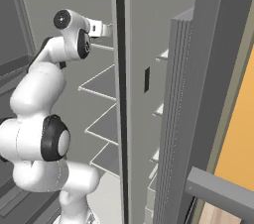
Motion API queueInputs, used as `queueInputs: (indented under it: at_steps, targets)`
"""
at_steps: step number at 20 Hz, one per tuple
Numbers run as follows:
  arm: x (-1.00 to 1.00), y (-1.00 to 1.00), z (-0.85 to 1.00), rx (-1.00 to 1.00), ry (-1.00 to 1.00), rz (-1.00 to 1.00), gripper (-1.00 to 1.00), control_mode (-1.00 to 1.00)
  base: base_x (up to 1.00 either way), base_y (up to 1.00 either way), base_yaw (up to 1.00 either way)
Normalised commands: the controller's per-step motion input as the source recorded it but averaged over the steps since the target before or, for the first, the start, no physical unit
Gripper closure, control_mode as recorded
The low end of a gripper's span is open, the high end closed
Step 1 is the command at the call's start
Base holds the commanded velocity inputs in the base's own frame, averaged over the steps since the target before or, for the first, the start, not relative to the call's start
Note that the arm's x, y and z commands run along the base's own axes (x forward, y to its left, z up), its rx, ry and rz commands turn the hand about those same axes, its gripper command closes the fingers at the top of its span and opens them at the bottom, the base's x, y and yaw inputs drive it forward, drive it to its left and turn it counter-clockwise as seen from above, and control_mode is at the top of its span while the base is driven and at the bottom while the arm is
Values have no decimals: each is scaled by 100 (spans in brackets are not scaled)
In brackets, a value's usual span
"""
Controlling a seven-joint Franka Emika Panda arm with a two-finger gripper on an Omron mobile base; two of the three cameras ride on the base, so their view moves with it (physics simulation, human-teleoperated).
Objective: Gather the garlic and mushroom from the fridge and place them on a tray on the dining counter. Then gather the chicken drumstick and fish from the fridge and place them on the other tray.
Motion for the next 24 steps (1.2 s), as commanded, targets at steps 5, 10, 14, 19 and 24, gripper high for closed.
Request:
queueInputs:
  at_steps: [5, 10, 14, 19, 24]
  targets:
    - [-99, 0, 44, 5, -14, -2, 100, -100, 0, 0, 0]
    - [-85, 0, 51, 8, 0, 0, 100, -100, 0, 0, 0]
    - [-80, 0, 32, 7, 2, 0, 100, -100, 0, 0, 0]
    - [-89, 3, 1, 3, 2, 0, 100, -100, 0, 0, 0]
    - [-100, 13, 0, 0, 0, -2, 100, -100, 0, 0, 0]
